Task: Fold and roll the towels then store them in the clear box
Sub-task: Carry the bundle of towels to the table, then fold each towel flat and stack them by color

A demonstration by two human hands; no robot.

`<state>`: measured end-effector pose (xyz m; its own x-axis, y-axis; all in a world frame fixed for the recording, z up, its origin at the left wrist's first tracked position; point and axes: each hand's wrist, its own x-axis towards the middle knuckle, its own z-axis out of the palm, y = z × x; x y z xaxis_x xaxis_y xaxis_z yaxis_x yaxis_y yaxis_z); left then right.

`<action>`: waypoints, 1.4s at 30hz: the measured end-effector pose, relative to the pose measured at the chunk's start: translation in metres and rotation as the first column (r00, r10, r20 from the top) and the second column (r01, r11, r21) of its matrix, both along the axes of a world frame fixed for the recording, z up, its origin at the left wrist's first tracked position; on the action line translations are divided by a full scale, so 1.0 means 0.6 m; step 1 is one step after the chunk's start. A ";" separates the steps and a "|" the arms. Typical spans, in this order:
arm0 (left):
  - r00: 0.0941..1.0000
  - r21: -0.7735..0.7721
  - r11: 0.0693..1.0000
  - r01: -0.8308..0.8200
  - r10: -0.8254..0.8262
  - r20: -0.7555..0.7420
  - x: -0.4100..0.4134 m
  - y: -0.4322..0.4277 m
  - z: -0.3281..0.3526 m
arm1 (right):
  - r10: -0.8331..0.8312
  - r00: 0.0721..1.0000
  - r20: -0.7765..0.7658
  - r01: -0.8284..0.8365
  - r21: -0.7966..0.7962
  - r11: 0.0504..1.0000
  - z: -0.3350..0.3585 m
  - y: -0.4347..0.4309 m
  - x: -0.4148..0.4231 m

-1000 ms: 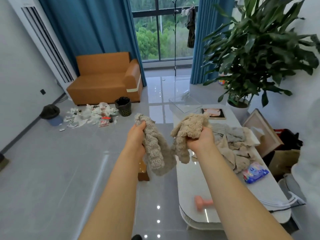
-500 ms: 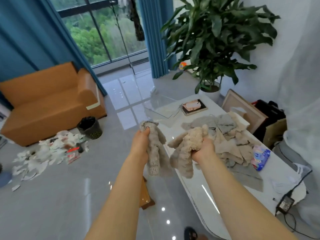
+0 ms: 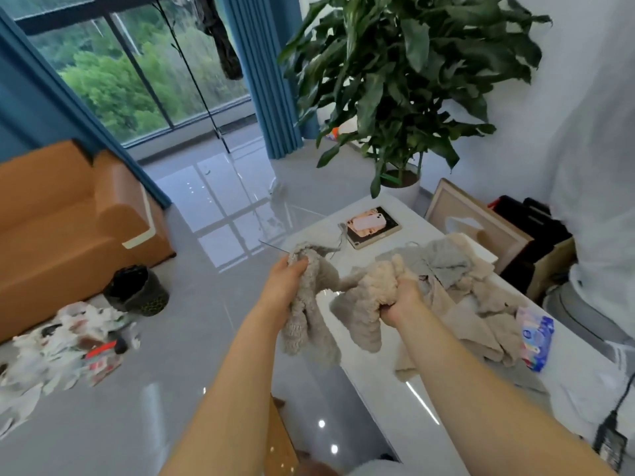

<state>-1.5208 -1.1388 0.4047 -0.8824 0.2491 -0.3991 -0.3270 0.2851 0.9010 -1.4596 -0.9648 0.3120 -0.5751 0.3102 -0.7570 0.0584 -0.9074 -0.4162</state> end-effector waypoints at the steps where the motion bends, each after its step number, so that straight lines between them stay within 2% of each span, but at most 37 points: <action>1: 1.000 -0.016 1.000 0.023 -0.023 0.006 -0.014 0.010 -0.009 | 0.009 1.000 0.012 -0.009 0.007 1.000 -0.009 0.009 -0.007; 3: 0.997 -0.036 0.997 0.075 -0.074 0.022 -0.038 0.033 -0.030 | -0.008 0.999 0.037 0.008 -0.001 1.000 -0.021 0.026 -0.005; 5: 0.987 -0.064 0.985 0.158 -0.155 0.042 -0.066 0.073 -0.049 | -0.104 0.994 0.042 0.106 -0.053 0.993 -0.035 0.055 0.000; 7: 0.968 -0.082 0.966 0.246 -0.242 0.060 -0.090 0.109 -0.071 | -0.160 0.982 0.098 0.164 -0.034 0.986 -0.053 0.082 -0.001; 10: 0.904 -0.101 0.899 0.425 -0.416 0.100 -0.120 0.174 -0.115 | -0.233 0.947 0.221 0.235 0.017 0.972 -0.098 0.112 0.006; 13: 0.831 -0.097 0.829 0.551 -0.535 0.153 -0.146 0.224 -0.168 | -0.307 0.918 0.252 0.296 0.083 0.952 -0.148 0.119 0.012; 17: 0.690 -0.087 0.688 0.720 -0.698 0.191 -0.209 0.296 -0.236 | -0.524 0.788 0.323 0.490 0.185 0.852 -0.265 0.132 0.006; 21: 0.532 -0.156 0.511 0.845 -0.829 0.170 -0.286 0.345 -0.308 | -0.740 0.574 0.349 0.747 0.146 0.648 -0.242 0.073 -0.043; 24: 0.445 -0.201 0.414 0.888 -0.884 0.144 -0.315 0.366 -0.360 | -0.799 0.438 0.412 0.794 0.240 0.559 -0.277 0.044 -0.076; 27: 0.365 -0.190 0.345 0.919 -0.928 0.079 -0.321 0.360 -0.431 | -0.790 0.409 0.457 0.735 0.347 0.582 -0.336 0.025 -0.091; 29: 0.294 -0.236 0.291 0.927 -0.955 -0.022 -0.320 0.346 -0.482 | -0.757 0.432 0.490 0.626 0.441 0.643 -0.374 0.022 -0.094; 32: 0.167 -0.434 0.231 0.871 -0.969 -0.181 -0.326 0.320 -0.587 | -0.661 0.472 0.583 0.310 0.592 0.744 -0.448 0.012 -0.104; 34: 0.095 -0.534 0.210 0.819 -0.968 -0.234 -0.326 0.309 -0.670 | -0.581 0.538 0.610 0.094 0.642 0.761 -0.517 0.008 -0.114; 37: 0.025 -0.664 0.189 0.724 -0.968 -0.248 -0.325 0.314 -0.794 | -0.508 0.579 0.638 -0.148 0.695 0.704 -0.629 0.016 -0.125; 39: -0.033 -0.710 0.178 0.681 -0.962 -0.272 -0.335 0.318 -0.875 | -0.555 0.596 0.580 -0.157 0.762 0.628 -0.694 0.028 -0.135; 42: -0.044 -0.756 0.227 0.615 -0.946 -0.320 -0.342 0.324 -0.985 | -0.657 0.571 0.492 -0.206 0.861 0.465 -0.787 0.050 -0.142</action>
